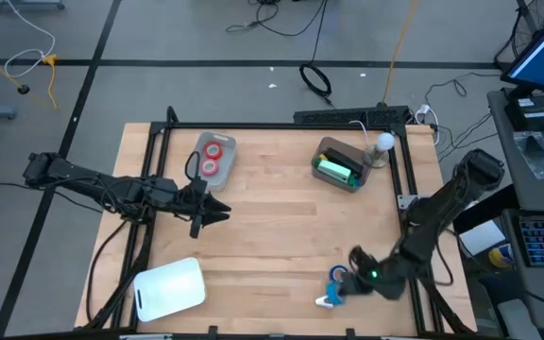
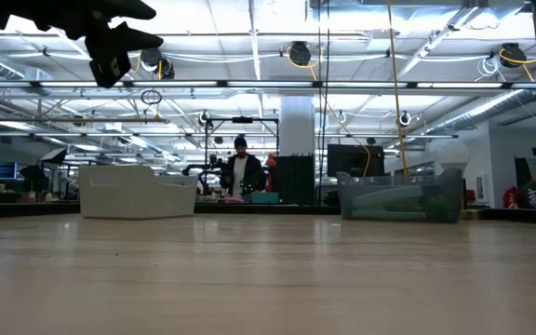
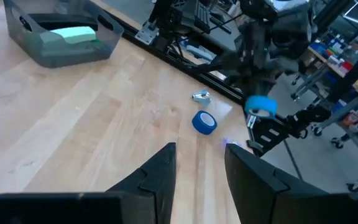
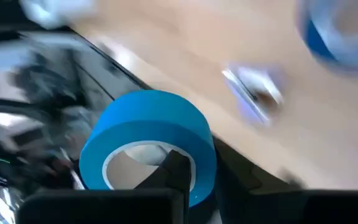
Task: Pick and place Stapler, Stapler remover, tape
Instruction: Put the light blue tape into the gray bin
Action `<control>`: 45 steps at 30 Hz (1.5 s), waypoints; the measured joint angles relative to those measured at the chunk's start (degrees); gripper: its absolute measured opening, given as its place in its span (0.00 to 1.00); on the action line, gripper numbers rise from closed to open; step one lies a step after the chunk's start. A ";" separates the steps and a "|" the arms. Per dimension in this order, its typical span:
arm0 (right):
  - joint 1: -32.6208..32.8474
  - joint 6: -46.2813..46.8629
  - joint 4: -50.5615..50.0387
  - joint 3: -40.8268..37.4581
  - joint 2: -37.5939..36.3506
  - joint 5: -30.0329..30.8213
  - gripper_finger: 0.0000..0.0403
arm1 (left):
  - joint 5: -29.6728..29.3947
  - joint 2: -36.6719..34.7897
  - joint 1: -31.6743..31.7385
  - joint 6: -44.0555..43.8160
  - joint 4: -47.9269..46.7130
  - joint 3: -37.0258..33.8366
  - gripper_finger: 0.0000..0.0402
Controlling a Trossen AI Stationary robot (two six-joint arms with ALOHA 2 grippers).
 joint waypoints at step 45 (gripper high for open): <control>-48.61 -66.55 41.57 4.11 7.23 -11.20 0.09 | -3.43 21.97 4.91 8.01 36.97 5.04 0.34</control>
